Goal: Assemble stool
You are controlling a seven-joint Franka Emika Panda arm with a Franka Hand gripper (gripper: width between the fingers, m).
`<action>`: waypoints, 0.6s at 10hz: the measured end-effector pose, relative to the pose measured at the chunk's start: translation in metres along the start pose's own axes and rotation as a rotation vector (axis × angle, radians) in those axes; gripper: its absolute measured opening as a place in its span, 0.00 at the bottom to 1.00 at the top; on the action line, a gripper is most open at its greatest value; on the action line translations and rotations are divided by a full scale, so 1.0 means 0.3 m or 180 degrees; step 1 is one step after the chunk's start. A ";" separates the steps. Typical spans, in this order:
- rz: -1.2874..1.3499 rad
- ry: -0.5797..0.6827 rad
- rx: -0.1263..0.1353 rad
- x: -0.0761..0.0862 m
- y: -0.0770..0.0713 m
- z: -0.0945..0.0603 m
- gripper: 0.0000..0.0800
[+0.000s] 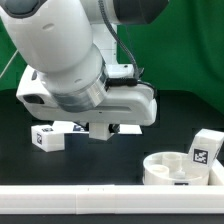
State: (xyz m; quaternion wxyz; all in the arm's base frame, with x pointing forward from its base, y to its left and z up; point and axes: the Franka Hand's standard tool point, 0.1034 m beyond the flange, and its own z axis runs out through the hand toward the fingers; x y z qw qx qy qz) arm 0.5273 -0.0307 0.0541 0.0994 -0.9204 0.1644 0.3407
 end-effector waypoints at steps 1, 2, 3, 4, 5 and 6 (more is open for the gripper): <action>0.0000 0.0059 0.0000 0.010 -0.001 -0.003 0.40; -0.0006 0.0074 0.0001 0.013 -0.001 -0.004 0.40; 0.0002 0.0245 0.0009 0.036 -0.022 -0.027 0.40; -0.0003 0.0525 0.0018 0.038 -0.064 -0.066 0.40; -0.0010 0.0706 0.0024 0.014 -0.098 -0.088 0.40; 0.0001 0.0780 0.0030 -0.007 -0.130 -0.114 0.40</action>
Offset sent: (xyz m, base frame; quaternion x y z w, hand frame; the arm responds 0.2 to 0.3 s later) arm 0.0151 0.0281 0.0257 0.0239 0.1574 0.0271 0.9869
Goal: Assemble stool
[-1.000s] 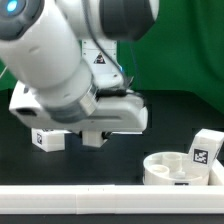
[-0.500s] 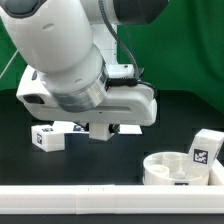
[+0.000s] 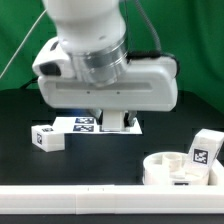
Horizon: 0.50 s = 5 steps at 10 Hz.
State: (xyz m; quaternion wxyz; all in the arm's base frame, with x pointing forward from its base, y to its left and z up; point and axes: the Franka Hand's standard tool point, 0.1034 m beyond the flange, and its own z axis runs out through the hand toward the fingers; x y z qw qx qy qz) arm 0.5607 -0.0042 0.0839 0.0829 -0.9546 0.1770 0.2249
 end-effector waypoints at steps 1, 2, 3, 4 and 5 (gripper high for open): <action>0.0021 0.0266 0.0015 0.027 -0.025 -0.021 0.40; 0.0011 0.0578 0.0030 0.040 -0.030 -0.025 0.40; 0.0007 0.0795 0.0037 0.038 -0.030 -0.022 0.40; -0.0003 0.1004 0.0039 0.046 -0.033 -0.023 0.40; -0.0059 0.1263 -0.0002 0.062 -0.046 -0.041 0.40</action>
Offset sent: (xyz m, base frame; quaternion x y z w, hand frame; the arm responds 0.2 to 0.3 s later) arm 0.0000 0.0000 0.0000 0.0000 0.1938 0.0000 0.9810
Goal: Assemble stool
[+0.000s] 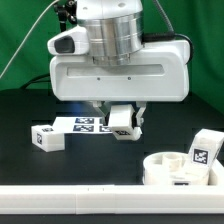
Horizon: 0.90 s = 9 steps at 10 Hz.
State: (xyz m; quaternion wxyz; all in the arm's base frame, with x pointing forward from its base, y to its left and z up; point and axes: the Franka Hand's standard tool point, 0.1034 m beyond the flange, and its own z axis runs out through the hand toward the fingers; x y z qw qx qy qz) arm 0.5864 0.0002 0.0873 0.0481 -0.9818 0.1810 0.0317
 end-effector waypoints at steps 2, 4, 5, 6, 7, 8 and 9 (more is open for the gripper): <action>-0.0217 0.0514 -0.0016 0.019 -0.073 -0.054 0.40; -0.0345 0.0883 0.0015 0.055 -0.133 -0.087 0.40; -0.0356 0.1145 0.0035 0.065 -0.133 -0.086 0.40; -0.0379 0.1313 0.0041 0.062 -0.133 -0.082 0.40; -0.0415 0.1568 0.0056 0.067 -0.139 -0.086 0.40; -0.0555 0.1702 0.0015 0.063 -0.134 -0.076 0.40; -0.0769 0.1702 -0.0065 0.072 -0.123 -0.070 0.40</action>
Offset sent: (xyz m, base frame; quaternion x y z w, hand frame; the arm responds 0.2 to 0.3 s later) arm 0.0288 0.0026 0.0264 -0.0682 0.1525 -0.0756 0.9830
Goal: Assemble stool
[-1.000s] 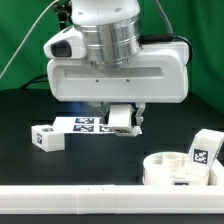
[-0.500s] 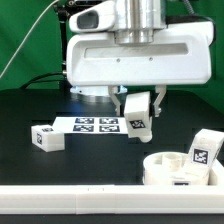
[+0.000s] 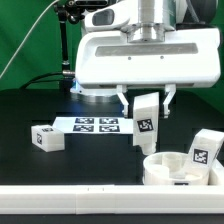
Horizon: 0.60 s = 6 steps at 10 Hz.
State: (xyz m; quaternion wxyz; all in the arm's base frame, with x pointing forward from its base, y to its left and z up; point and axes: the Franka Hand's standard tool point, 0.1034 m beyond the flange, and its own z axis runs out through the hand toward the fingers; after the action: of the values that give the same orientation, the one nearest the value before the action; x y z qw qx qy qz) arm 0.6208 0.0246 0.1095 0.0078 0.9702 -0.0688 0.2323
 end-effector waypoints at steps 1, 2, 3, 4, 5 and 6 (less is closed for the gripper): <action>-0.0170 0.0024 -0.0015 0.016 0.002 0.005 0.40; -0.0297 0.0054 -0.0024 0.035 -0.015 0.009 0.40; -0.0349 0.0072 -0.0037 0.041 -0.037 0.010 0.40; -0.0343 0.0069 -0.0048 0.039 -0.031 0.011 0.40; -0.0340 0.0068 -0.0049 0.039 -0.029 0.012 0.40; -0.0341 0.0067 -0.0049 0.038 -0.030 0.012 0.40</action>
Offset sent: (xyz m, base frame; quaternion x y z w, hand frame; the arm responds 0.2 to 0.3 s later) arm 0.0000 0.0000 0.0000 0.0000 0.0000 0.0000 1.0000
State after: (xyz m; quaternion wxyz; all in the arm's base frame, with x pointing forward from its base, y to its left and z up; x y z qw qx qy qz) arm 0.6338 0.0318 0.1115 0.0284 0.9699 -0.0184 0.2412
